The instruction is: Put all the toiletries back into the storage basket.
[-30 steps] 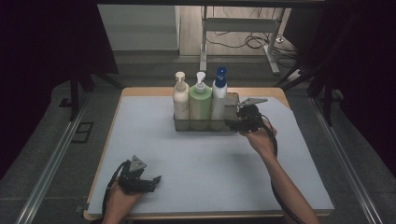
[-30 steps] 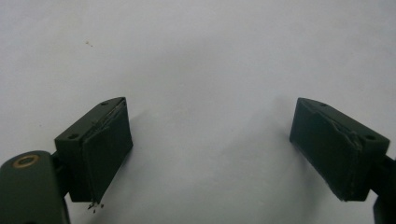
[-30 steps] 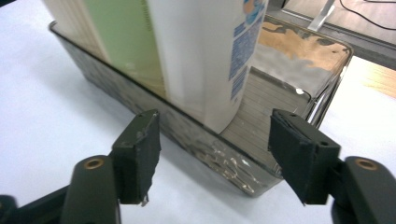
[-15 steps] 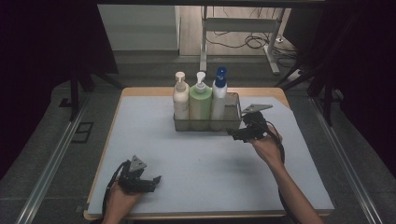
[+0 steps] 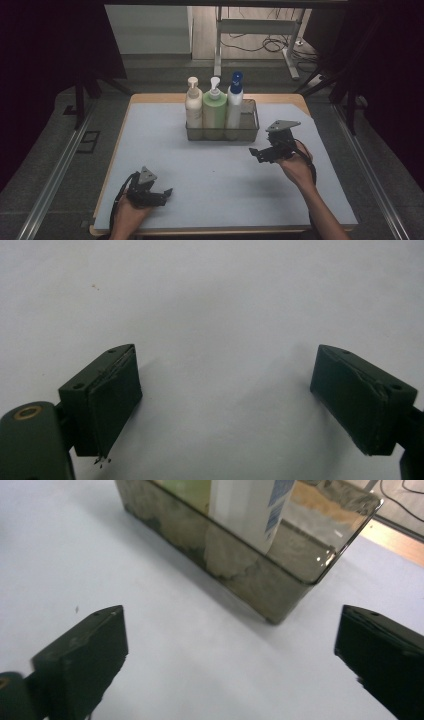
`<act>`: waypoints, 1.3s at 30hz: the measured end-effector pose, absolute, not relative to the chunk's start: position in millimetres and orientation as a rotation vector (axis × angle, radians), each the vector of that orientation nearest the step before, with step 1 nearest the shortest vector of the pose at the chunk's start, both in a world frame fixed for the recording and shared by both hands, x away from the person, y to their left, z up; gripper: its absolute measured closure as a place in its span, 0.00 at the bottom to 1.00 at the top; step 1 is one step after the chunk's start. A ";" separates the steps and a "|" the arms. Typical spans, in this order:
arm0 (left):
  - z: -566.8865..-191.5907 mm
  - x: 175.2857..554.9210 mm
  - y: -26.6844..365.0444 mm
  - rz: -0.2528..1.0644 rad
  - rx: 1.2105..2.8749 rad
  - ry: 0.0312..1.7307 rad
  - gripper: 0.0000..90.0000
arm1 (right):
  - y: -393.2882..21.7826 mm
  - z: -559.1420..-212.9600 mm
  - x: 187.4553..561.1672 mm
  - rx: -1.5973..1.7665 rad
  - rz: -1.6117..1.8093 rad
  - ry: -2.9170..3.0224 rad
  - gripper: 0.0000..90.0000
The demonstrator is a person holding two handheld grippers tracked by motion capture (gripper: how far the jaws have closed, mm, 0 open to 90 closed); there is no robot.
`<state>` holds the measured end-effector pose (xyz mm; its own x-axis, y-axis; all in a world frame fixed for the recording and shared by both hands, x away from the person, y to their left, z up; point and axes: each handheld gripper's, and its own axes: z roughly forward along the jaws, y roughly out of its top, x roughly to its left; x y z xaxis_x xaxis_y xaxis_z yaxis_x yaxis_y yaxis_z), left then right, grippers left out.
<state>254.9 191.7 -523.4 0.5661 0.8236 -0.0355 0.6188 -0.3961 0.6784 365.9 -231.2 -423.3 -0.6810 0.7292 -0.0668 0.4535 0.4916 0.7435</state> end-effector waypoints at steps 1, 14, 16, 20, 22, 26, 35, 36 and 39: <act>-523.4 254.9 191.7 0.406 2.147 1.149 0.14 | -232.5 -423.4 363.6 0.983 1.016 2.373 0.00; -523.5 254.8 191.7 0.406 2.146 1.150 0.14 | -254.6 -433.1 332.0 0.990 0.989 2.385 0.00; -523.5 255.0 191.8 0.409 2.148 1.146 0.14 | -257.4 -437.0 327.8 0.996 0.988 2.388 0.00; -523.6 254.7 191.6 0.408 2.146 1.150 0.14 | -262.1 -448.7 320.3 1.000 0.967 2.398 0.00; -523.6 254.7 191.6 0.409 2.146 1.150 0.14 | -264.6 -455.4 317.3 1.012 0.969 2.398 0.00; -523.6 254.7 191.6 0.409 2.146 1.150 0.14 | -268.7 -470.6 311.9 1.029 0.971 2.411 0.00; -523.6 254.6 191.6 0.409 2.146 1.149 0.14 | -276.1 -507.8 305.1 1.060 0.985 2.438 0.00; -523.6 254.6 191.6 0.410 2.146 1.149 0.14 | -276.9 -510.2 305.0 1.067 0.985 2.442 0.00; -523.6 254.6 191.6 0.410 2.146 1.149 0.14 | -280.3 -519.2 305.5 1.090 0.994 2.441 0.00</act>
